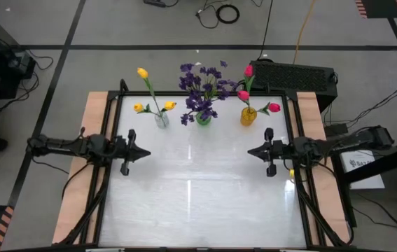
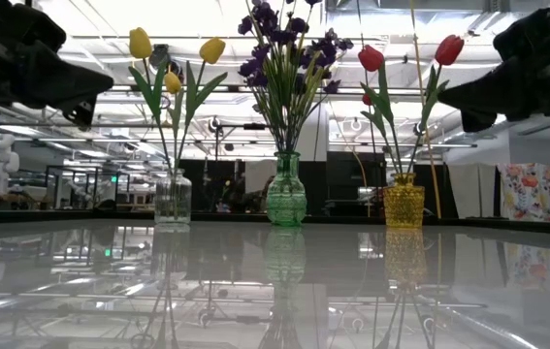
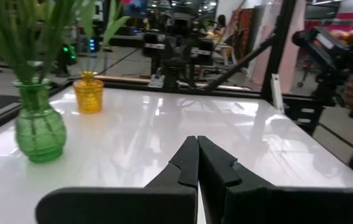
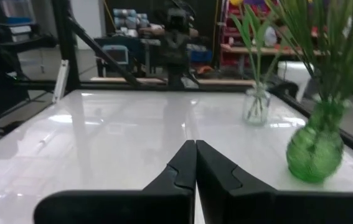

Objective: Sort flowers into vase by color
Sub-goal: Return to Home Position

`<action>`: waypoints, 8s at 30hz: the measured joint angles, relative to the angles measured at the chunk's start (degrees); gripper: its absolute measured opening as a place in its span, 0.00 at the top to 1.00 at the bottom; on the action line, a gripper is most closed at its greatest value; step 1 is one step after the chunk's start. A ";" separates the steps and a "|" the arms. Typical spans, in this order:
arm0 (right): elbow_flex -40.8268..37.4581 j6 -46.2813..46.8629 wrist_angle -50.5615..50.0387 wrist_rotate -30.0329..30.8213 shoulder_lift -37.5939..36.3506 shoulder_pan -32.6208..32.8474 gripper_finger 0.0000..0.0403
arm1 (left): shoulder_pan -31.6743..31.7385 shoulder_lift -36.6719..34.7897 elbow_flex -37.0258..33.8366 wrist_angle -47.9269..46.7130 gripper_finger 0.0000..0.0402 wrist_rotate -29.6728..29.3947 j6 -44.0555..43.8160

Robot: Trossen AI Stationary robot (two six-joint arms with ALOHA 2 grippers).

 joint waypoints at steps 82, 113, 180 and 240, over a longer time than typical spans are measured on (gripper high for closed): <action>0.04 -1.43 -22.75 -7.57 -25.38 -6.06 1.00 | 10.73 -0.06 0.44 -1.42 1.00 1.35 10.07; 0.02 -2.33 -22.59 -7.48 -25.35 -6.06 1.00 | 9.81 0.00 0.42 -1.42 0.96 3.06 7.13; 0.00 -2.31 -22.50 -7.48 -25.35 -6.04 1.00 | 9.81 0.00 0.42 -1.36 0.95 2.86 7.13; 0.00 -2.31 -22.50 -7.48 -25.37 -6.05 1.00 | 9.81 0.02 0.44 -1.36 0.95 2.89 7.13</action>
